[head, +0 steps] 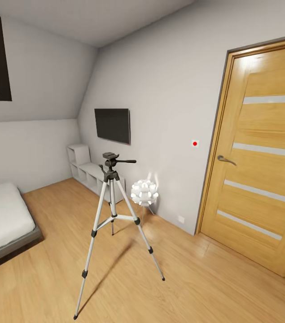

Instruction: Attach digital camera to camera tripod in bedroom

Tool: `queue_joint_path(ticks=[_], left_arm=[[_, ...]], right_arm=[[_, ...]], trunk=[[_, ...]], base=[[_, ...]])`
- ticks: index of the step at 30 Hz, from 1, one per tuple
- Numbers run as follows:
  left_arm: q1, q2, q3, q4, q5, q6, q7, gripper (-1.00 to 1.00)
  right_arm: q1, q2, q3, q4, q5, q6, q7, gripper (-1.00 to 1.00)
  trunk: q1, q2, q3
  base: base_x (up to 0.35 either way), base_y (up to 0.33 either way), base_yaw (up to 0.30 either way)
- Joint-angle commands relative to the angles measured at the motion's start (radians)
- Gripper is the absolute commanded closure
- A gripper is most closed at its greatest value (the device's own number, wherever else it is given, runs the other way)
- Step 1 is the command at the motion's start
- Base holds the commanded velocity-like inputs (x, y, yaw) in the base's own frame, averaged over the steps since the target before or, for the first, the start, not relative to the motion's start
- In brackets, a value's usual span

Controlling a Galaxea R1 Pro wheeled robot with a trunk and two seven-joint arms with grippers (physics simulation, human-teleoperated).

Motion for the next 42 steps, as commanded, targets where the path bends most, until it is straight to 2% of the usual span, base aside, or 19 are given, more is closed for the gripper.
queue_joint_path(ticks=[1,16,42], left_arm=[[0.000,0.000,-0.009,0.000,0.005,0.000,0.003,1.00],[0.000,0.003,-0.009,0.000,0.002,0.014,0.002,1.00],[0.000,0.005,-0.009,0.000,0.002,0.017,0.004,1.00]], right_arm=[[-0.001,0.000,0.007,0.003,-0.001,-0.006,0.002,-1.00],[-0.001,0.002,0.009,0.003,-0.001,-0.006,0.002,-1.00],[-0.001,0.000,0.011,0.003,0.005,-0.008,0.002,-1.00]], trunk=[[0.000,-0.001,0.000],[0.000,-0.001,0.000],[0.000,-0.001,0.000]], base=[[0.000,0.000,0.000],[0.155,-0.149,0.000],[0.313,-0.032,0.000]])
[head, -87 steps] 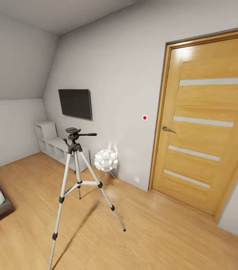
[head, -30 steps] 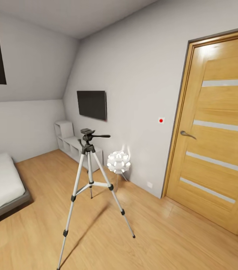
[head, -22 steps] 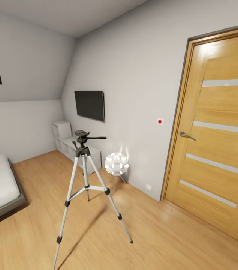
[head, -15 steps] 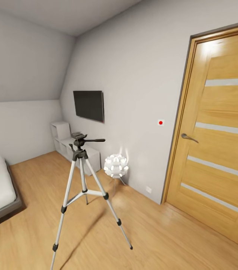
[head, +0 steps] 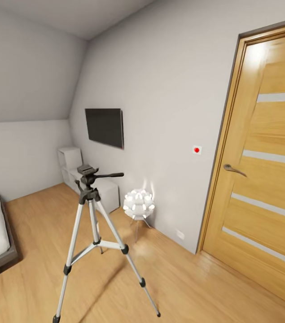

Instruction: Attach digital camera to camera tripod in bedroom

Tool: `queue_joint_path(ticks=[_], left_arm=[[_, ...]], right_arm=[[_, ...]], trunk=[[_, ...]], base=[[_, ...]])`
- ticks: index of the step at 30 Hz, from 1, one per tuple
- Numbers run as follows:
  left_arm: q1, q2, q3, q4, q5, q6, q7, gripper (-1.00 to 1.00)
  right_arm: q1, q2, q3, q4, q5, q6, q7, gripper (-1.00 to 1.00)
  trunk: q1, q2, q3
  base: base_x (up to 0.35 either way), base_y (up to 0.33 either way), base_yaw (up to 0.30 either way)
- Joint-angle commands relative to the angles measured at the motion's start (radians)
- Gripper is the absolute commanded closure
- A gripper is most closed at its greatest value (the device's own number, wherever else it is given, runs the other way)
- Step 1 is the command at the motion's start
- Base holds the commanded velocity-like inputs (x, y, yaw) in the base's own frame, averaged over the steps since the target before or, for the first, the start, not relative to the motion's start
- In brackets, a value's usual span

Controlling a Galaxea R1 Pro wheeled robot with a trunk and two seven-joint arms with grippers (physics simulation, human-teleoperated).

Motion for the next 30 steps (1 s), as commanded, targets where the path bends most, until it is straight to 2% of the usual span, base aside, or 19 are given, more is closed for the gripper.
queue_joint_path(ticks=[1,10,23,30], left_arm=[[0.000,0.000,-0.009,0.000,0.005,0.001,0.003,1.00],[0.000,0.000,-0.009,0.000,0.005,0.000,0.003,1.00],[0.000,0.000,-0.009,0.000,0.005,-0.001,0.003,1.00],[0.000,0.000,-0.009,0.000,0.006,-0.006,0.003,1.00]], right_arm=[[-0.001,0.000,0.007,0.003,-0.001,-0.006,0.002,-1.00],[-0.001,0.000,0.007,0.003,0.000,-0.005,0.002,-1.00],[-0.001,0.001,0.006,0.003,-0.002,0.005,0.002,-1.00],[-0.001,0.001,0.005,0.003,-0.005,0.003,0.002,-1.00]], trunk=[[0.001,-0.001,0.000],[0.001,-0.001,0.000],[0.001,-0.001,0.000],[0.001,-0.001,0.000]], base=[[0.324,0.000,0.000],[0.319,-0.061,0.000],[0.287,-0.154,0.002],[0.257,-0.186,0.133]])
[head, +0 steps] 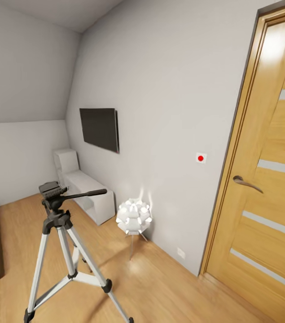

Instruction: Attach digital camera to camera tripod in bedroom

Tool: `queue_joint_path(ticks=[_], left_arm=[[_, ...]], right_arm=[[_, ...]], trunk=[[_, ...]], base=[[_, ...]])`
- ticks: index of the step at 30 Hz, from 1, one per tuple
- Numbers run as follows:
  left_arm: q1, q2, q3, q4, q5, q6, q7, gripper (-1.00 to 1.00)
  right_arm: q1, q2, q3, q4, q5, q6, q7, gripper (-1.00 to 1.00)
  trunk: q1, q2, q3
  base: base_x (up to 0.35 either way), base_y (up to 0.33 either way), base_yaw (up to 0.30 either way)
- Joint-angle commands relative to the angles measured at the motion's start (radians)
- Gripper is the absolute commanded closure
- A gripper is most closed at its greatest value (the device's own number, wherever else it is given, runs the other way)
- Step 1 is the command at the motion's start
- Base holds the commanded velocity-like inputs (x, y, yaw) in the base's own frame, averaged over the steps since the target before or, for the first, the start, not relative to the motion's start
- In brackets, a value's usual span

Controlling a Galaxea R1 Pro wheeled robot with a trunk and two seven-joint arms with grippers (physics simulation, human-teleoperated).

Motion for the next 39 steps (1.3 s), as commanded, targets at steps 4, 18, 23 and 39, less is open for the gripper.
queue_joint_path(ticks=[4,18,23,39], left_arm=[[0.000,0.000,-0.009,0.000,0.006,-0.005,0.004,1.00],[0.000,0.001,-0.007,0.000,0.009,-0.011,0.003,1.00],[0.000,0.001,-0.007,0.000,0.012,-0.012,0.004,1.00],[0.000,0.000,-0.007,0.000,0.016,-0.011,0.005,1.00]], right_arm=[[-0.001,0.000,0.007,0.003,0.000,-0.007,0.002,-1.00],[-0.001,0.000,0.007,0.003,0.003,-0.006,0.002,-1.00],[-0.001,0.000,0.007,0.003,0.003,-0.006,0.002,-1.00],[-0.001,0.000,0.009,0.003,0.003,-0.007,0.002,-1.00]], trunk=[[0.001,-0.001,0.000],[0.001,-0.001,0.000],[0.001,-0.001,0.000],[0.001,-0.001,0.000]], base=[[0.220,-0.216,0.248],[0.074,-0.080,0.273],[0.003,-0.004,0.275],[0.000,0.000,0.275]])
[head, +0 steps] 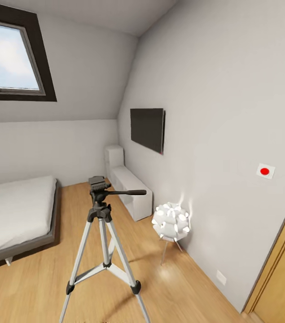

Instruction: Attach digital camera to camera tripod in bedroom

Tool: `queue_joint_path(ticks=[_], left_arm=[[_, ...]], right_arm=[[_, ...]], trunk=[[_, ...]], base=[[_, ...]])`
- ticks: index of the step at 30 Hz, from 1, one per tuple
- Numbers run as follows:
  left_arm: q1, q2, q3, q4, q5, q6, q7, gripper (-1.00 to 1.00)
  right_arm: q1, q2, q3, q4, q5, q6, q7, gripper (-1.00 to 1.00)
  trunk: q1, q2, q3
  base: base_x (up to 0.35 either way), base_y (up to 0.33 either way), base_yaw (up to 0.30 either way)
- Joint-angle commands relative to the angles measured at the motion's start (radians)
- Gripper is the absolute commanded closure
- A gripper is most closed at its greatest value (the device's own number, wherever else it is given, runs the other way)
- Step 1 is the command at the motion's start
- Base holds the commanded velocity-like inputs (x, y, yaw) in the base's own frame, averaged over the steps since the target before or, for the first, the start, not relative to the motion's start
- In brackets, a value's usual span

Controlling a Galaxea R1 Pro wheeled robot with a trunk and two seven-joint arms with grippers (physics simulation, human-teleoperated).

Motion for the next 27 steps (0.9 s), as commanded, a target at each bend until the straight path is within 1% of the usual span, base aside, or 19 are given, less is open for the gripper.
queue_joint_path(ticks=[1,9,27], left_arm=[[0.000,-0.001,-0.008,0.000,0.005,-0.001,0.003,1.00],[0.000,-0.007,-0.008,0.000,0.005,-0.001,0.004,1.00],[0.000,-0.012,-0.008,0.000,0.005,-0.002,0.004,1.00]], right_arm=[[-0.001,0.000,0.007,0.003,-0.001,-0.007,0.002,-1.00],[-0.001,0.000,0.007,0.003,-0.001,-0.006,0.002,-1.00],[-0.001,0.000,0.007,0.003,-0.001,-0.006,0.002,-1.00]], trunk=[[0.000,-0.001,0.000],[0.000,-0.001,0.000],[0.000,-0.001,0.000]], base=[[0.000,0.000,0.275],[0.000,0.000,0.275],[0.000,0.000,0.275]])
